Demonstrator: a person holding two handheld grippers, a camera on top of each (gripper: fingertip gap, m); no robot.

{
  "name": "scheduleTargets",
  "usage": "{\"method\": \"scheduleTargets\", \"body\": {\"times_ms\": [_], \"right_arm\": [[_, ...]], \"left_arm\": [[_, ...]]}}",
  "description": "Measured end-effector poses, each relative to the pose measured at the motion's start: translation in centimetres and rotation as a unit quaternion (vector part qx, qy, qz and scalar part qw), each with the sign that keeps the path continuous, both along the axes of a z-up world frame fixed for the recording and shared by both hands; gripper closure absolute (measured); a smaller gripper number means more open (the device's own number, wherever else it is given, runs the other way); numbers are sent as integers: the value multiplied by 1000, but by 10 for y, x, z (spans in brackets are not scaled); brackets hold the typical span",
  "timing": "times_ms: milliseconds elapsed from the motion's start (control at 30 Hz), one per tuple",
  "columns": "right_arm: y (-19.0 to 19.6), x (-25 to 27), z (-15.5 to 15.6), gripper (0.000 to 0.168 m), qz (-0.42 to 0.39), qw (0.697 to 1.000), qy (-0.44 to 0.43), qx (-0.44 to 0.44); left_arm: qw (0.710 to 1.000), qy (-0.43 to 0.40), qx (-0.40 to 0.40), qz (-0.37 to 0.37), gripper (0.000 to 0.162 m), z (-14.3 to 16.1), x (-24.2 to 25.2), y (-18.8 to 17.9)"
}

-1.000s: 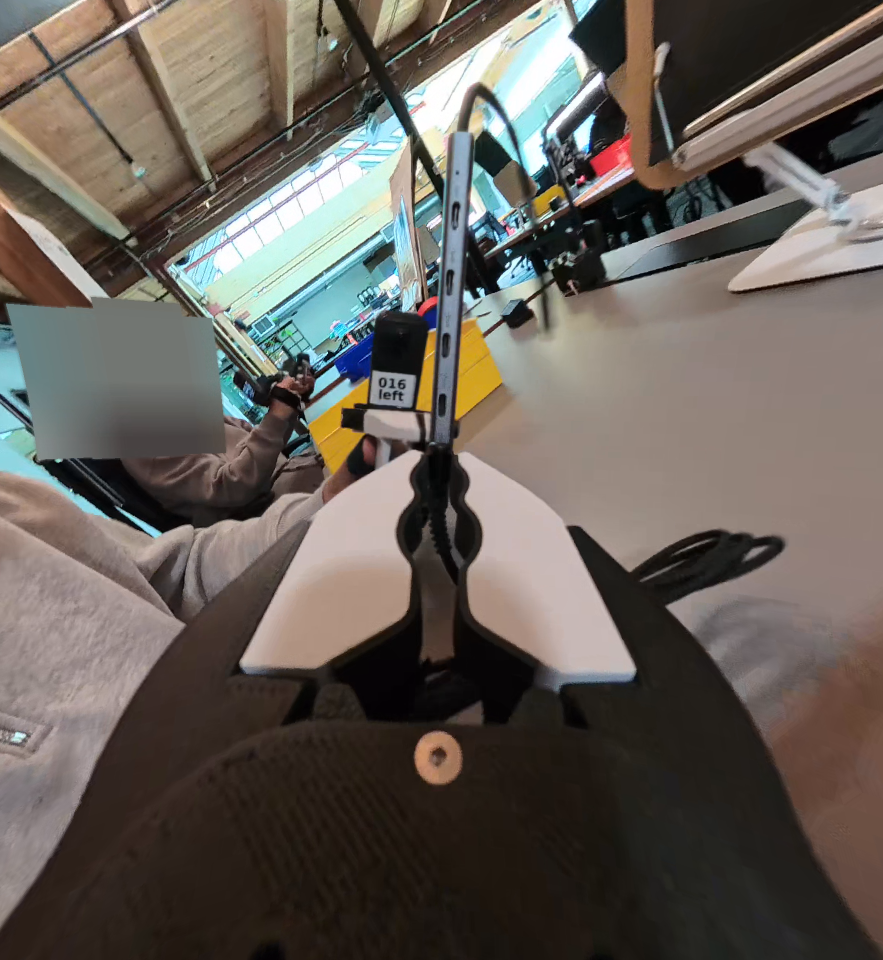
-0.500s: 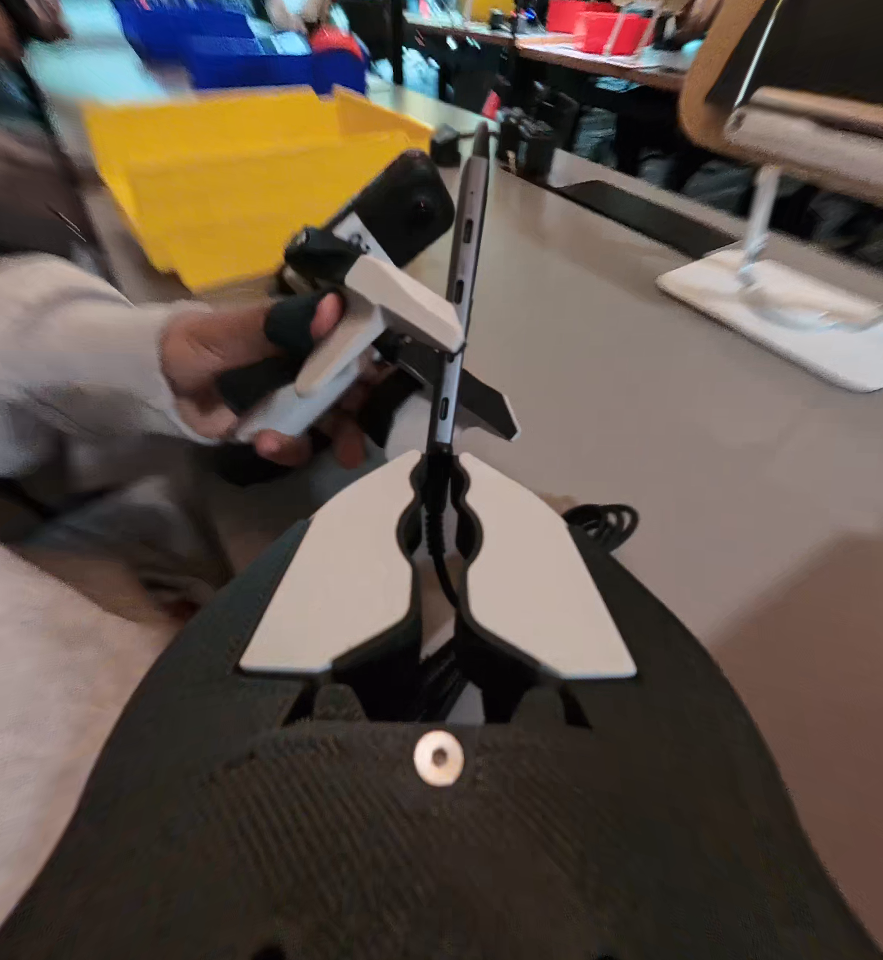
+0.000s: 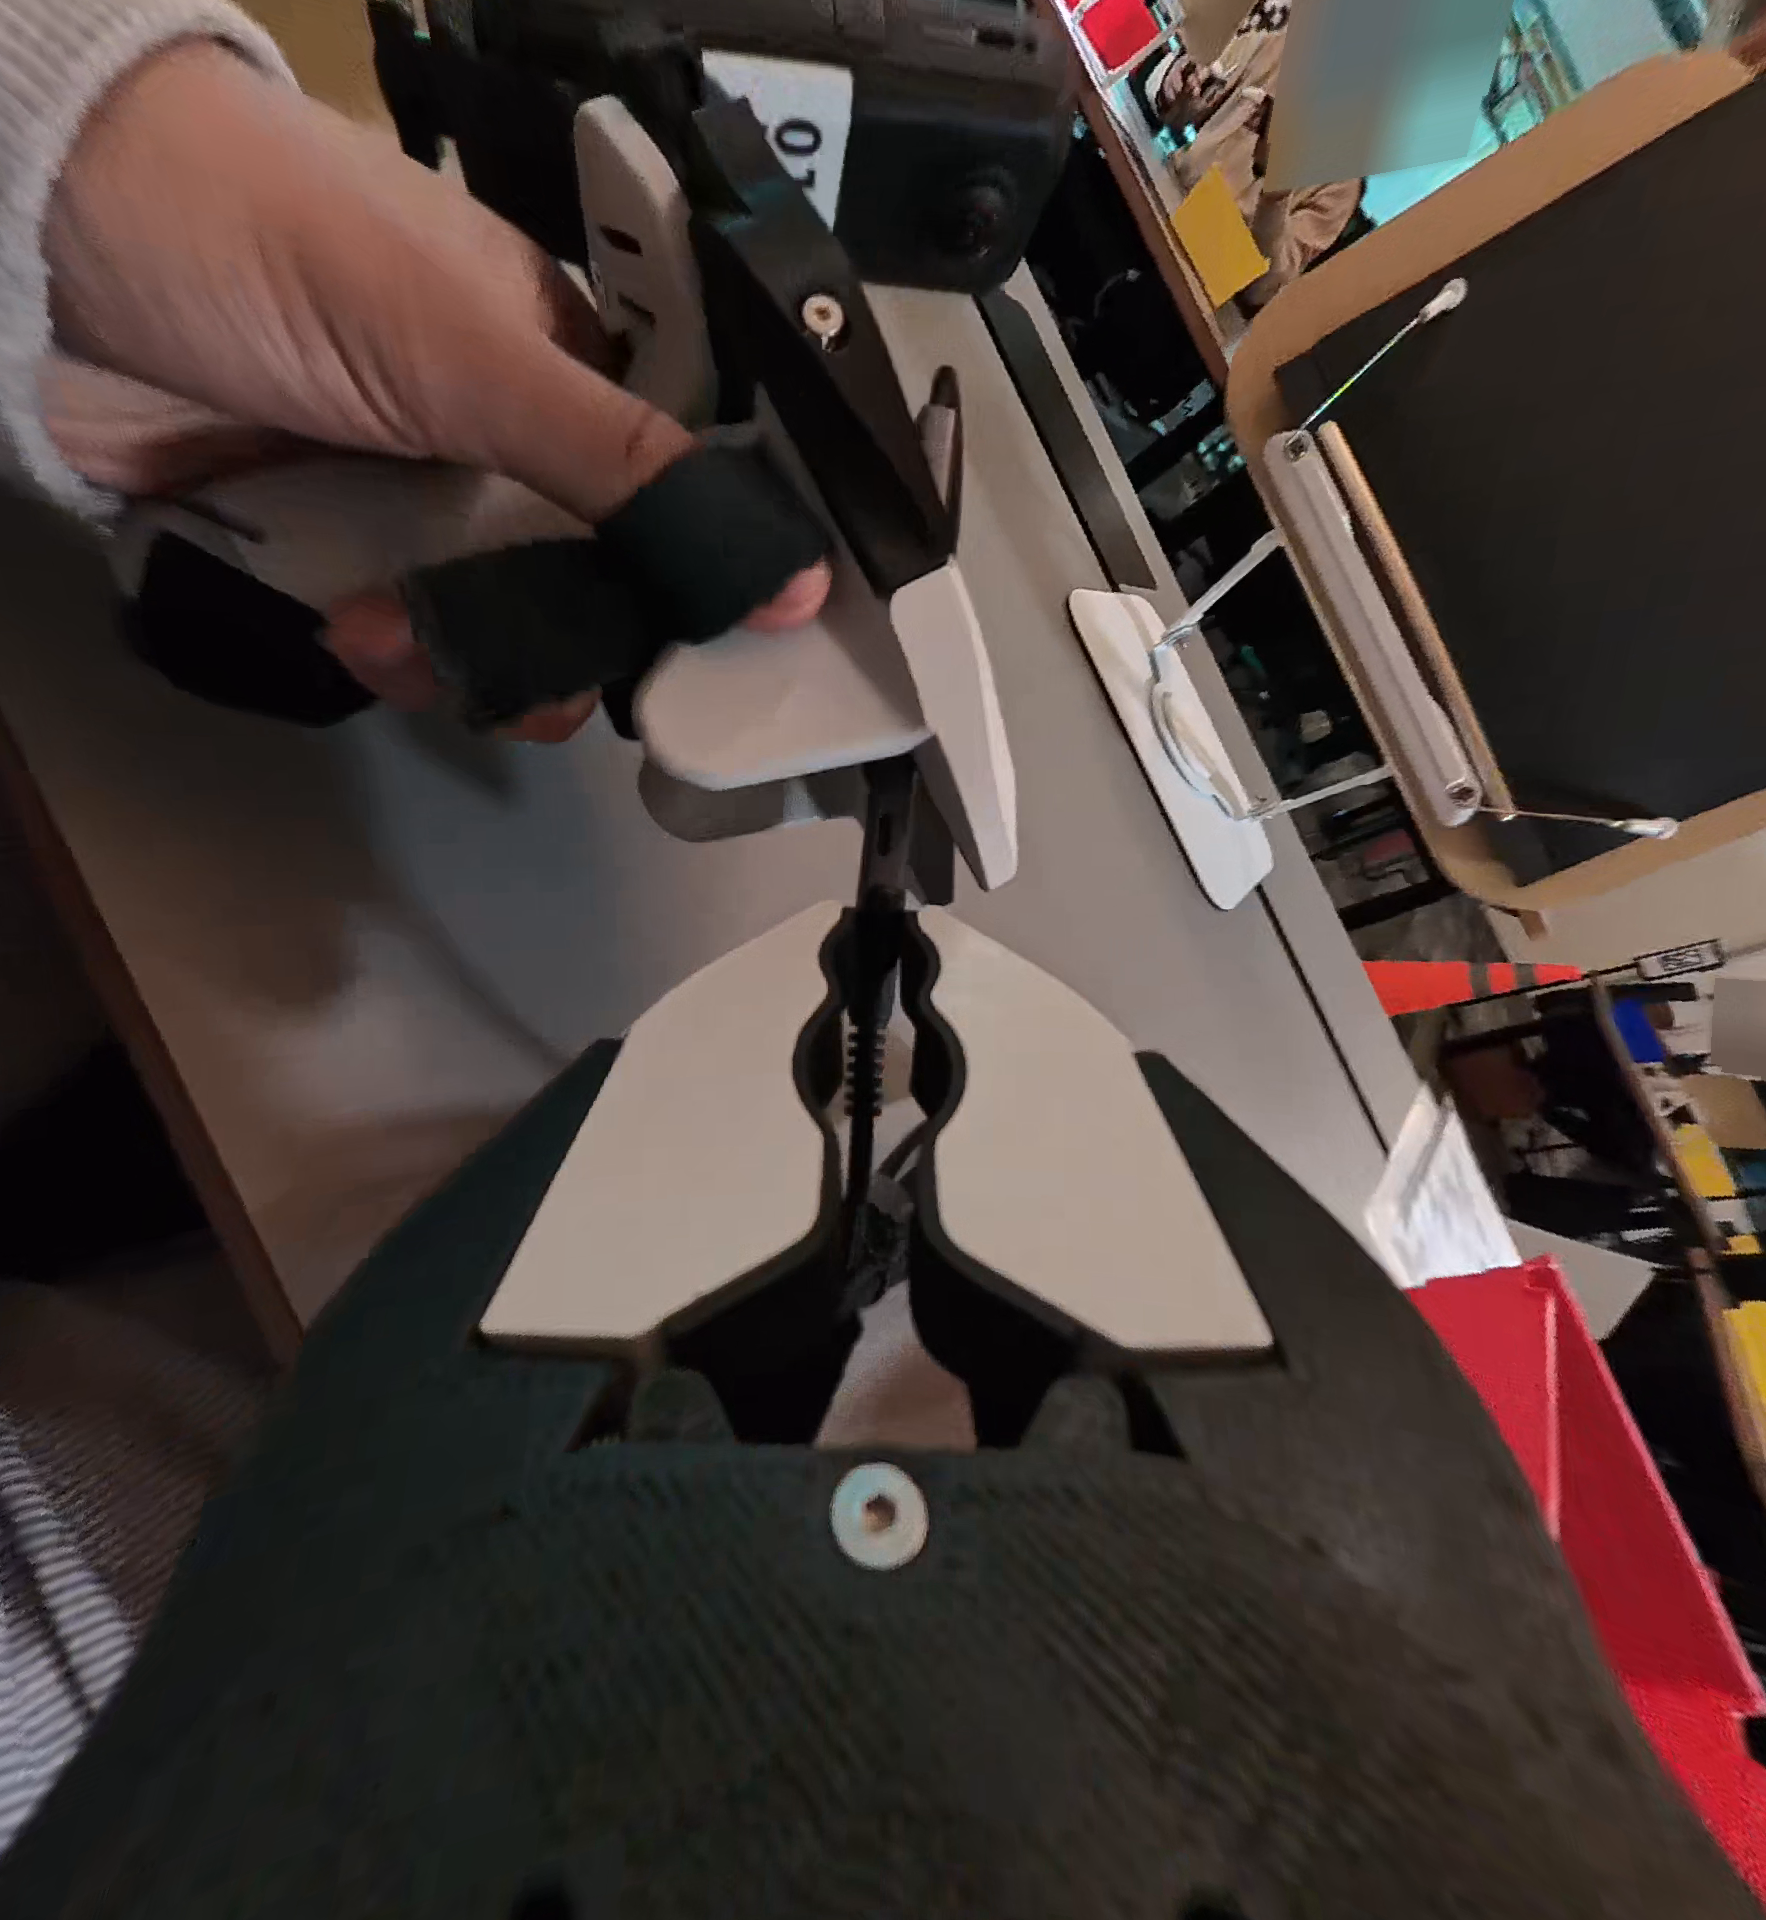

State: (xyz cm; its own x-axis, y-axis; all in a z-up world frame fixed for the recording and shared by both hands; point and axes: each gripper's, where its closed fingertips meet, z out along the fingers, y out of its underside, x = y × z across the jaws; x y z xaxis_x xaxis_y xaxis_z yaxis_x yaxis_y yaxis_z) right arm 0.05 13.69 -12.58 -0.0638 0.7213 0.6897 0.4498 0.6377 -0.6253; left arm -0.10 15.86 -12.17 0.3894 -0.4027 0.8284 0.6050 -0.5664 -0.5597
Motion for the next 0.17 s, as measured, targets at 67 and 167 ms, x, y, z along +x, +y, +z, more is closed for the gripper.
{"method": "scheduleTargets", "body": {"times_ms": [67, 167], "right_arm": [[2, 1, -1, 160, -3, 1000, -2, -15], [3, 3, 2, 160, -10, 1000, 0, -10]], "left_arm": [[998, 58, 11, 8, 138, -3, 0, 1], [987, 152, 44, 22, 137, -2, -1, 4]]}}
